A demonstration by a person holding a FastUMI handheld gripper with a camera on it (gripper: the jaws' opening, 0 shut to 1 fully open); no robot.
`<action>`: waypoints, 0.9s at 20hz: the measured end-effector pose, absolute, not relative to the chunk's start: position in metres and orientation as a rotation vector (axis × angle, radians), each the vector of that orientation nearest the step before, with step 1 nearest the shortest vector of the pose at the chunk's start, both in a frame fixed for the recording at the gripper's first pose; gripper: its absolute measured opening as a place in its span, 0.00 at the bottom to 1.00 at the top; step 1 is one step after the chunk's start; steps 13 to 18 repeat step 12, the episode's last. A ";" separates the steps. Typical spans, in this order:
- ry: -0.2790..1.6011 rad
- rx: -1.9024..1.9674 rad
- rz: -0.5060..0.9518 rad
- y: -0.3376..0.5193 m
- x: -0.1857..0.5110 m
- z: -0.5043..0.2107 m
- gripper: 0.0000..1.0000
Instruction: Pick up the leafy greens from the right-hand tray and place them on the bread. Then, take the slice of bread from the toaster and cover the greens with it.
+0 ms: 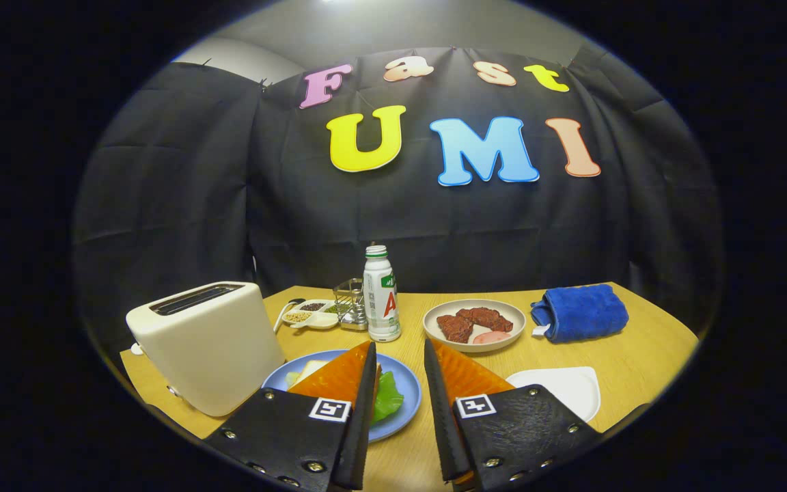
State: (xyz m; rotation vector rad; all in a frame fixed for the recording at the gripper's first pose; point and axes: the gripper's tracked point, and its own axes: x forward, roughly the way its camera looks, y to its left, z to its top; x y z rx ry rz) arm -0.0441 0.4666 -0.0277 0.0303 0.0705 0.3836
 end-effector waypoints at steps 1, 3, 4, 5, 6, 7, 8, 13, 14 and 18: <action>0.052 0.036 0.373 0.457 -0.043 -0.023 0.42; 0.030 0.027 0.346 0.435 -0.043 -0.019 0.42; 0.019 0.017 0.327 0.423 -0.042 -0.017 0.42; 0.011 0.008 0.312 0.412 -0.041 -0.014 0.42; 0.006 0.004 0.299 0.401 -0.042 -0.013 0.42; 0.002 -0.002 0.290 0.391 -0.041 -0.014 0.42; 0.001 -0.012 0.275 0.380 -0.040 -0.016 0.42; 0.002 -0.010 0.224 0.332 -0.038 -0.021 0.42; 0.002 -0.010 0.224 0.332 -0.038 -0.021 0.42; 0.002 -0.010 0.224 0.332 -0.038 -0.021 0.42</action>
